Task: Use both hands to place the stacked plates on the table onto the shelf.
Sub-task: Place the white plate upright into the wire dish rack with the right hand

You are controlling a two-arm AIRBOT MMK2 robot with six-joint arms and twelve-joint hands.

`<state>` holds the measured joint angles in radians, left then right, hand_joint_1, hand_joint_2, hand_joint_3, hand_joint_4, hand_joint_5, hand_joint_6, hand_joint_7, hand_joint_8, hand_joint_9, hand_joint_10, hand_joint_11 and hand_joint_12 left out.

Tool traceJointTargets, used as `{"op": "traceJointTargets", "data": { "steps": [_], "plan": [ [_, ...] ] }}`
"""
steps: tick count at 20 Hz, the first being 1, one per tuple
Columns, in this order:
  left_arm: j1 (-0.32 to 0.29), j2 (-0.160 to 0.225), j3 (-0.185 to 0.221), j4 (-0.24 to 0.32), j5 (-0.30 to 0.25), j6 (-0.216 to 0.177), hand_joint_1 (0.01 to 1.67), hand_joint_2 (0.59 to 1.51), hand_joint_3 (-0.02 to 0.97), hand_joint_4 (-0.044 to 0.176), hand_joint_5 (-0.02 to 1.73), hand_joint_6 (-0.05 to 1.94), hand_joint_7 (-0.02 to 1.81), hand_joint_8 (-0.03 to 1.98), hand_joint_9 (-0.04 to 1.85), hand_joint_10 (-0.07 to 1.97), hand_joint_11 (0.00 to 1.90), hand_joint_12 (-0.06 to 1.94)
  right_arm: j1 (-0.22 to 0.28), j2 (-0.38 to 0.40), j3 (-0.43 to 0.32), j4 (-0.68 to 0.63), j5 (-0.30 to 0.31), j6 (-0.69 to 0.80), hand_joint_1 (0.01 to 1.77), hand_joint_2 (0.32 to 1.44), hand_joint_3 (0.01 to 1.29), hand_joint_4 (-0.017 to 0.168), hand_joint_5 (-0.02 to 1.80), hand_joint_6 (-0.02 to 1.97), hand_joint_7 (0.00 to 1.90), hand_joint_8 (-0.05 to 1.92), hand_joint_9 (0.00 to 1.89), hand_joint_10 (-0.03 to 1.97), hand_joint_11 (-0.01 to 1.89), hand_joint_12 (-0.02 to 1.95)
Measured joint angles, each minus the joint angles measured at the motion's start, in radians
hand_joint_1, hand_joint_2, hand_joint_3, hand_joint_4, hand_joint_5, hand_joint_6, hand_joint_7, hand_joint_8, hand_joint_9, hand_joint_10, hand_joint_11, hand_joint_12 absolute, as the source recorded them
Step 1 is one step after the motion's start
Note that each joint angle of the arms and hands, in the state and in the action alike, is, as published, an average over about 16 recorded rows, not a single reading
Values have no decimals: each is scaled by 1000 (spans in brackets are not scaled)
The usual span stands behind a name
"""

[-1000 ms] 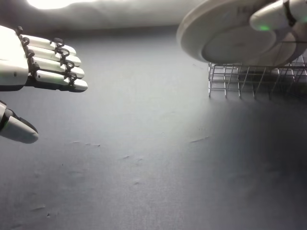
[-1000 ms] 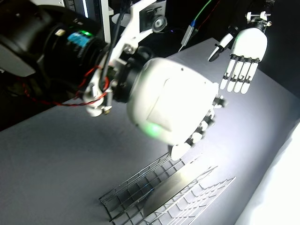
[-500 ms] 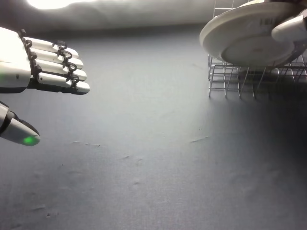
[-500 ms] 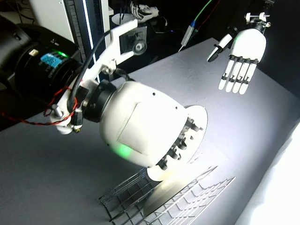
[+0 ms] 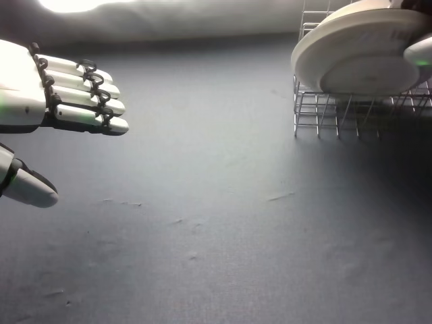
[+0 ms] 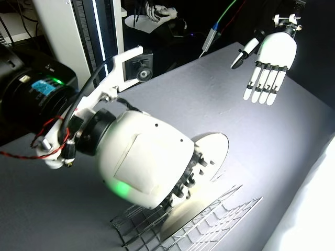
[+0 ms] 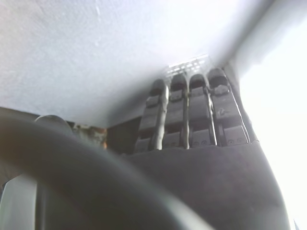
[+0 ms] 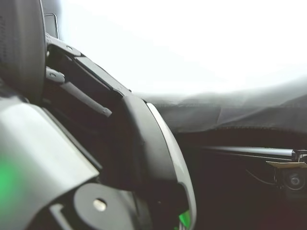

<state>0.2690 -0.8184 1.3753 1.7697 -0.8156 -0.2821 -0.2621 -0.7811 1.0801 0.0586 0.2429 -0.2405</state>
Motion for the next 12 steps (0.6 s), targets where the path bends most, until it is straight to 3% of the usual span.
{"op": "traceJointTargets", "data": {
  "steps": [5, 12],
  "plan": [
    [4, -2, 0, 0, 0, 0, 18, 1153, 15, 3, 95, 7, 68, 11, 35, -58, 21, 7, -31, 0, 13, -29, 31, -10, 1386, 1027, 14, -6, 899, 885, 1024, 765, 947, 871, 772, 1315],
    [9, -3, 0, 0, 0, 0, 18, 1156, 15, 3, 97, 6, 72, 12, 33, -59, 21, 7, -57, 2, 15, -63, 68, -22, 1250, 1083, 14, -3, 668, 523, 769, 463, 672, 621, 412, 1332]
  ]
}}
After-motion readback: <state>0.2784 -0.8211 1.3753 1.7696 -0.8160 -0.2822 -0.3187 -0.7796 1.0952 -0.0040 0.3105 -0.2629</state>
